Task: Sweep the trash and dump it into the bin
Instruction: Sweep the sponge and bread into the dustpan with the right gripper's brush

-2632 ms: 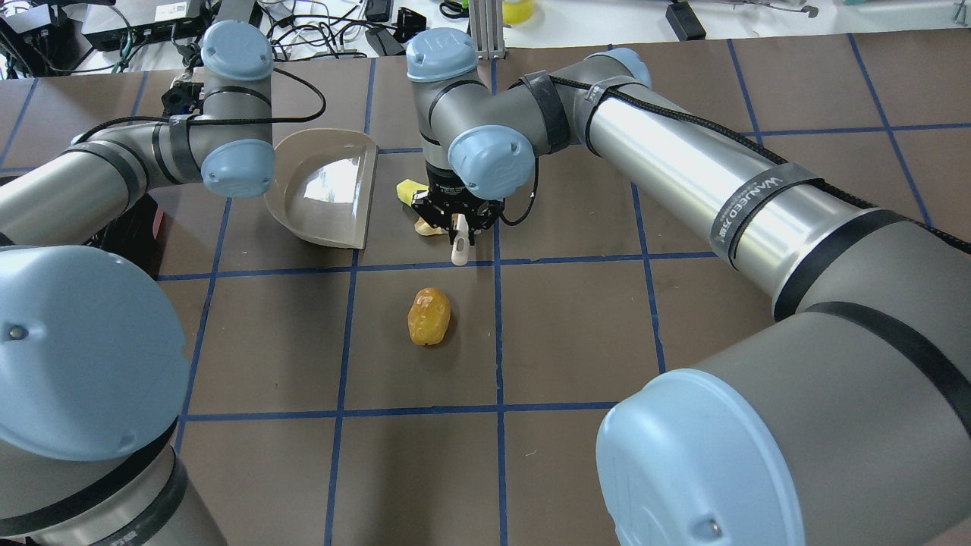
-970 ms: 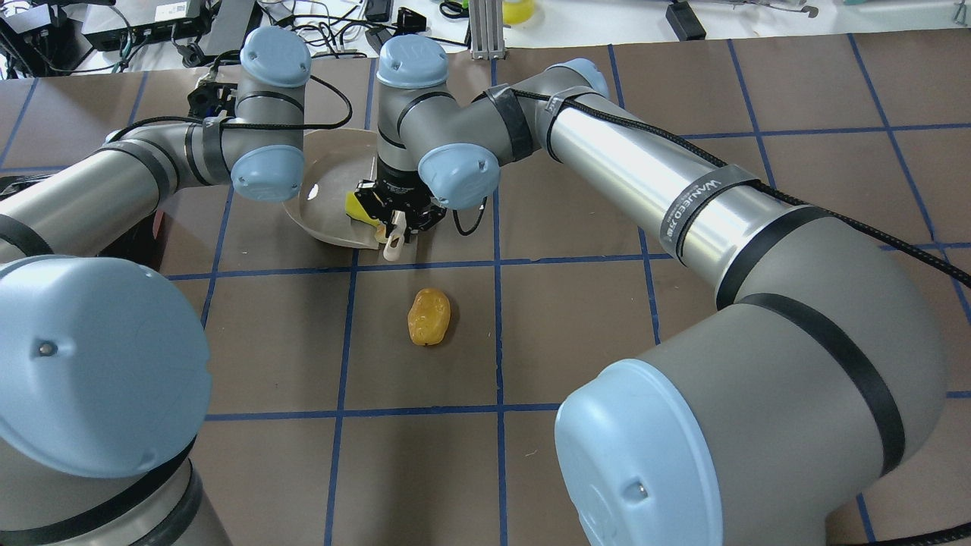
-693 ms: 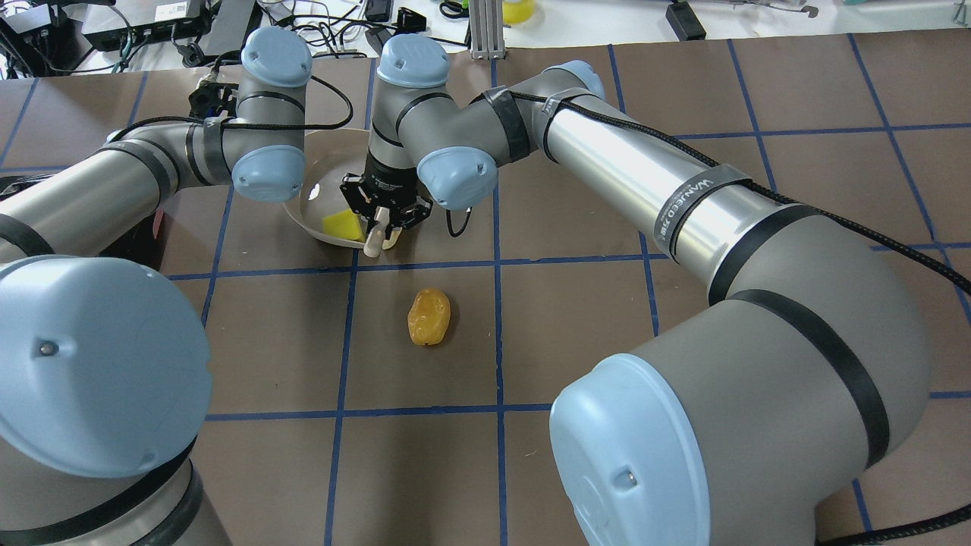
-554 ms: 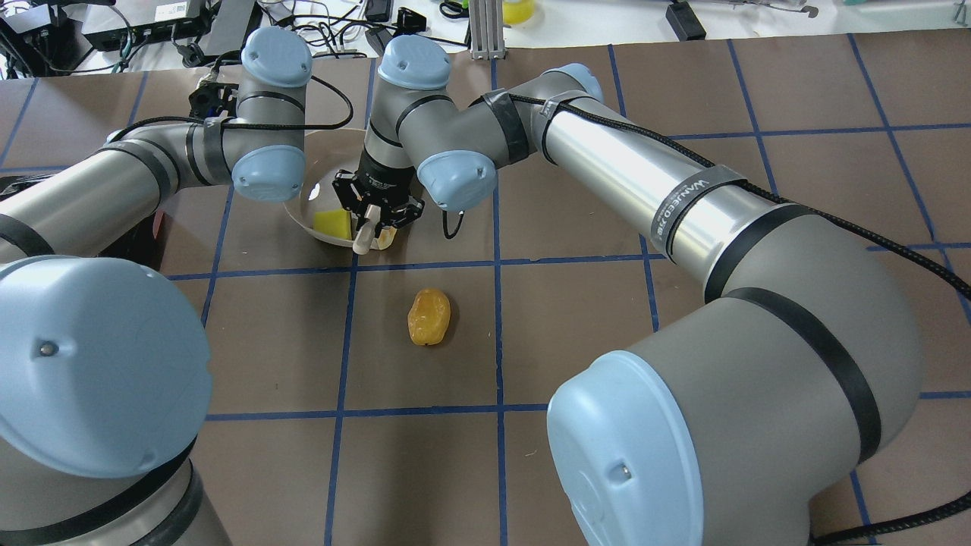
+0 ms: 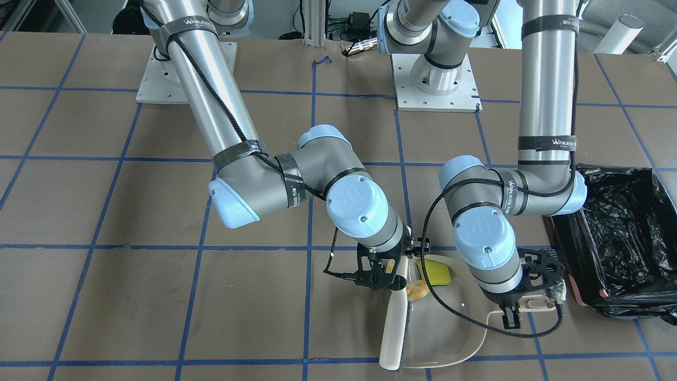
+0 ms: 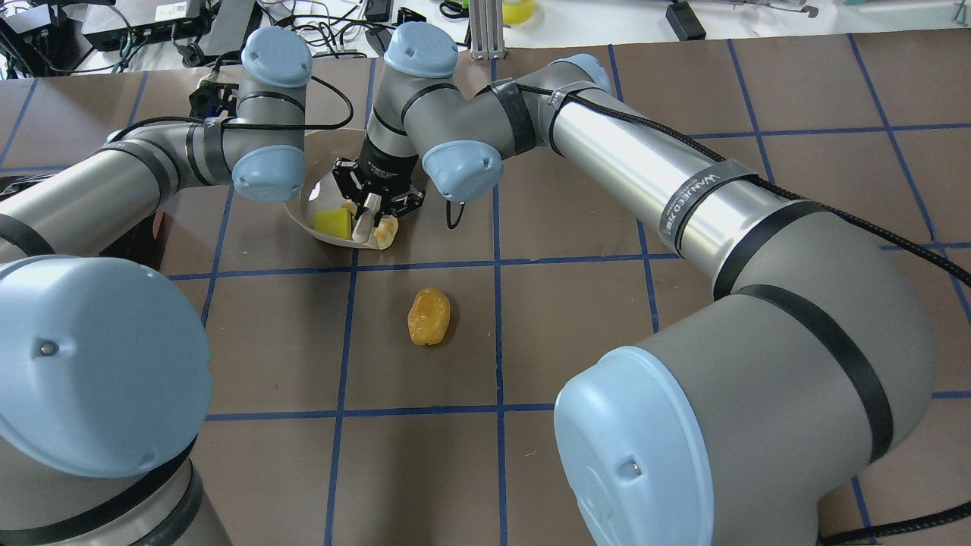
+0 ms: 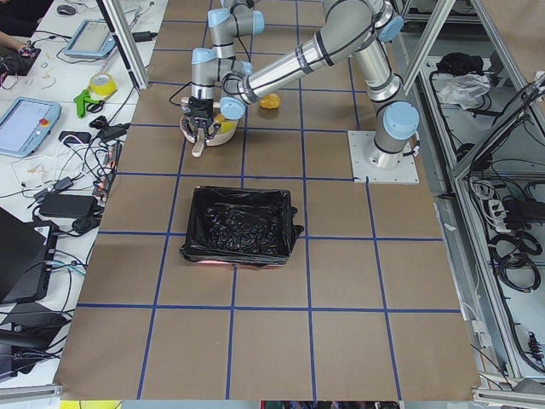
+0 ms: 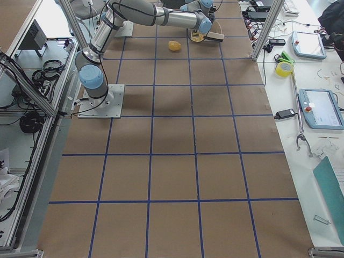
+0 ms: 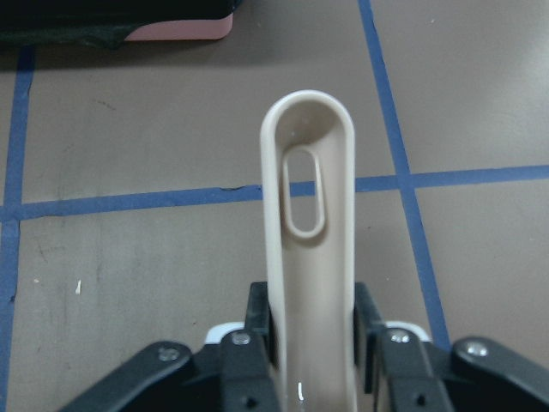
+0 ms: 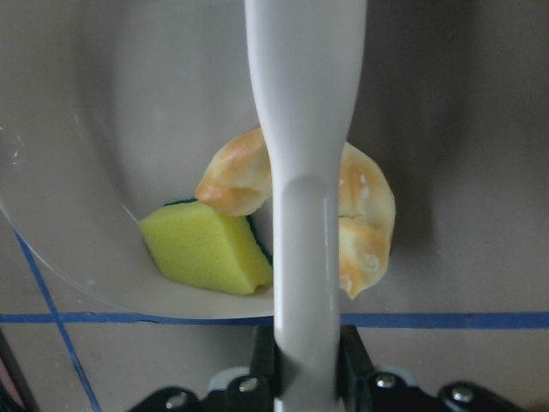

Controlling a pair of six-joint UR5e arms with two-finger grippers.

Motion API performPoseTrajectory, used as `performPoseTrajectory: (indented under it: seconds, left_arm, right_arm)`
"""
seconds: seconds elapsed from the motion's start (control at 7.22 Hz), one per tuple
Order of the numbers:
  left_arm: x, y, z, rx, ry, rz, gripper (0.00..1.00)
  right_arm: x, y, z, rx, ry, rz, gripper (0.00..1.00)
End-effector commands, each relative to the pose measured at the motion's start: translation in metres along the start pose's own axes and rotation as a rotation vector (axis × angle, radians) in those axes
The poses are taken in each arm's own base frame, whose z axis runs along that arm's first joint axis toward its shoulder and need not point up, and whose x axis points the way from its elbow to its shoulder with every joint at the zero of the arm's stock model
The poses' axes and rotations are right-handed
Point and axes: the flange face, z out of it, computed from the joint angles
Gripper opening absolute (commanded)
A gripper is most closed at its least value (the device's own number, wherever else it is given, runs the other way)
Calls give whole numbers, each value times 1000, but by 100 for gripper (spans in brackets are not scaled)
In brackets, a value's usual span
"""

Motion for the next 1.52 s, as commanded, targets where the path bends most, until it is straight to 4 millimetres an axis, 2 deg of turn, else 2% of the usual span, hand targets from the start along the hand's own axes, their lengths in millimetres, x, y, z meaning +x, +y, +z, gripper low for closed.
performPoseTrajectory:
  seconds: [0.0,0.28,0.55,1.11,1.25,1.39]
  left_arm:
    - [0,-2,-4,-5,6,5,0]
    - [0,-2,-5,-9,9,3,0]
    - [0,-2,-5,-9,9,2,0]
    - [0,-2,-5,-9,9,0,0]
    - [0,-2,-5,-11,10,-1,0]
    - [0,-2,-5,-11,10,-1,0]
  right_arm:
    - [22,5,-13,3,169,-38,0]
    - [29,35,21,-22,210,-11,0]
    - [13,49,26,5,176,33,0]
    - [-8,50,34,-44,-2,105,0]
    - [-6,47,32,-41,-8,100,0]
    - [-3,41,18,-19,-8,80,0]
